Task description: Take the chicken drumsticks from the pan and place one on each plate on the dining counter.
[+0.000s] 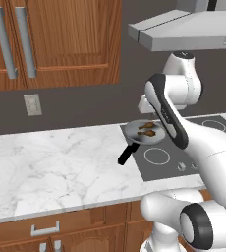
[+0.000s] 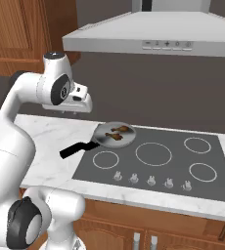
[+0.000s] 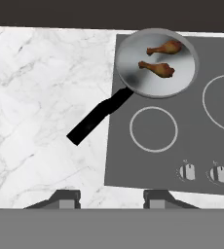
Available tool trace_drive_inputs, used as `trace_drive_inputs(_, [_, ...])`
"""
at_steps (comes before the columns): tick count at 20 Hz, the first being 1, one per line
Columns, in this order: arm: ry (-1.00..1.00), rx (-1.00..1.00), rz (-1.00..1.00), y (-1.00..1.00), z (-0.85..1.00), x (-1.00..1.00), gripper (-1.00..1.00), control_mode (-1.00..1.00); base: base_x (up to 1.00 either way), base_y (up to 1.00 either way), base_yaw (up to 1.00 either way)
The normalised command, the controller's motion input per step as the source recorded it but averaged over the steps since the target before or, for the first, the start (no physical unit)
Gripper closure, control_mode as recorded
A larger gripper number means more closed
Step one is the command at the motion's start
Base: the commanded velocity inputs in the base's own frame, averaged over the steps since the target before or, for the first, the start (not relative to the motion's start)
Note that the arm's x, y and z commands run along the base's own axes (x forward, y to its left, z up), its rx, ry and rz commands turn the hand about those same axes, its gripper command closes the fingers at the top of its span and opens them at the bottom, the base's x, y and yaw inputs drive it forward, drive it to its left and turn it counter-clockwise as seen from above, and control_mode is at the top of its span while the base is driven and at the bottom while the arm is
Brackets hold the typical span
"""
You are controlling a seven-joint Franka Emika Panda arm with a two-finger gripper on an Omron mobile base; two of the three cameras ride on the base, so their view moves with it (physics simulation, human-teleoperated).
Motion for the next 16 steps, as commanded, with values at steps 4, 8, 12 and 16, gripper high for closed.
trace_drive_inputs(4, [0.00, 0.00, 0.00, -0.04, -0.07, -0.03, -1.00, -1.00, 0.00, 0.00, 0.00])
trace_drive_inputs(8, [0.00, 0.00, 0.06, -0.37, -0.29, -0.04, -1.00, -1.00, 0.00, 0.00, 0.00])
trace_drive_inputs(12, [0.00, 0.00, 0.20, -0.53, -0.31, -0.01, -1.00, -1.00, 0.00, 0.00, 0.00])
trace_drive_inputs(16, [0.00, -0.04, 0.25, -0.44, -0.36, 0.11, -1.00, -1.00, 0.00, 0.00, 0.00])
